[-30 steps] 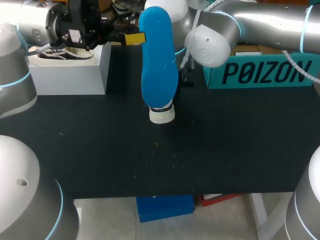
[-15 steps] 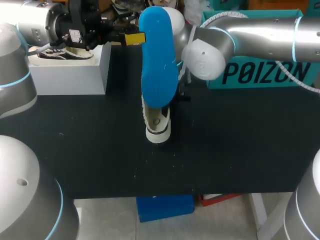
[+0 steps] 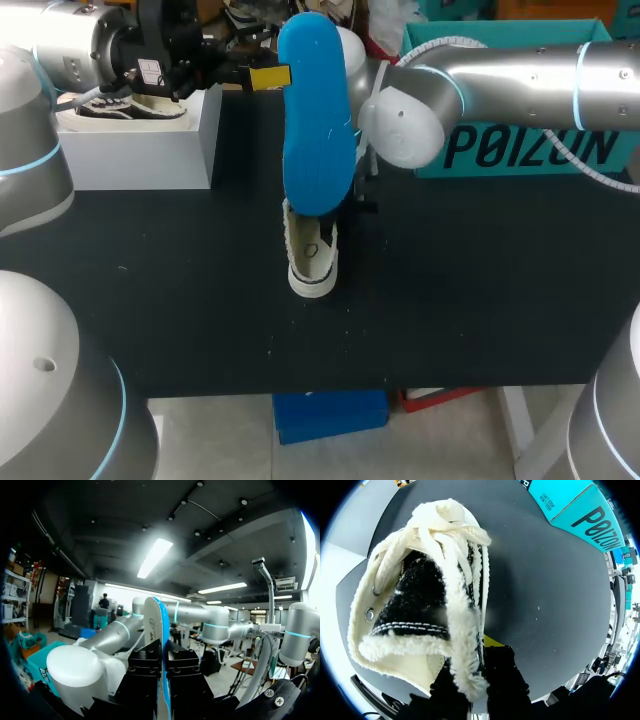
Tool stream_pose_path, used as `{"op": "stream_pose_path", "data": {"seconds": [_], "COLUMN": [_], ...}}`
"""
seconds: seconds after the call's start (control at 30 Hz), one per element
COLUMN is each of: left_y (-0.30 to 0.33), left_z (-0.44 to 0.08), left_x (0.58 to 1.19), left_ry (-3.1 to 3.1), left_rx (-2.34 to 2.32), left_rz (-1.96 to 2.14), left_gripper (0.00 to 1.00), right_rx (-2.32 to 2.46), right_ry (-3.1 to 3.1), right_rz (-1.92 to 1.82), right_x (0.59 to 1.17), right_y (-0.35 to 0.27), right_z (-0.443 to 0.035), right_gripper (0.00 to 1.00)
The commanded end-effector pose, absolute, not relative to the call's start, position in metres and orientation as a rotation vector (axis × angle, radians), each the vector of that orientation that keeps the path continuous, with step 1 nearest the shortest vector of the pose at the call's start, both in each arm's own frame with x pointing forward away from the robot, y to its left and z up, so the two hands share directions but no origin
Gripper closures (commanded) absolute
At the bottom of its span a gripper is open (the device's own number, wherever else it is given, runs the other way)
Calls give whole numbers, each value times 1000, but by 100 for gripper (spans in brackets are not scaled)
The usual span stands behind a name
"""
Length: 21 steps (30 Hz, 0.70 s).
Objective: Take the shoe out of the shoebox, open the shoe tongue, remove and reinsert the insole, then place the shoe into the shoebox
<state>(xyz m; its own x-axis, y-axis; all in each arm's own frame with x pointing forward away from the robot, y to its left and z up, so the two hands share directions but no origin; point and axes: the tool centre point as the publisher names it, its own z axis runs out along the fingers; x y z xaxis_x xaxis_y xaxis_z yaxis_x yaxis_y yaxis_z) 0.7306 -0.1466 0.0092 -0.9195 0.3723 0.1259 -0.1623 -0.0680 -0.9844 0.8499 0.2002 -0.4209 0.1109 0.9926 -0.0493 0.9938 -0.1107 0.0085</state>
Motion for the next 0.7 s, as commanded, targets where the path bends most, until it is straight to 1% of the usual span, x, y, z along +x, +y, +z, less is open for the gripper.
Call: {"op": "stream_pose_path", "data": {"seconds": [0.03, 0.07, 0.1, 0.13, 0.7], "left_y": [-148, -148, -148, -148, -148], "left_z": [8, 8, 8, 8, 8], "left_x": [730, 730, 730, 730, 730], "left_ry": [-1855, -1855, -1855, -1855, -1855], "left_rx": [-224, -224, -224, -224, -224], "left_rz": [2050, 2050, 2050, 2050, 2050], "left_gripper": [100, 100, 100, 100, 100], "right_rx": [2301, 2300, 2302, 2304, 2280], "right_ry": [2091, 2092, 2093, 2094, 2097], "right_rz": [-46, -48, -48, -46, 108], "right_x": [852, 852, 852, 852, 864], "right_y": [203, 204, 204, 203, 186], "right_z": [-429, -428, -425, -422, -346], "right_gripper": [100, 93, 65, 0, 0]}}
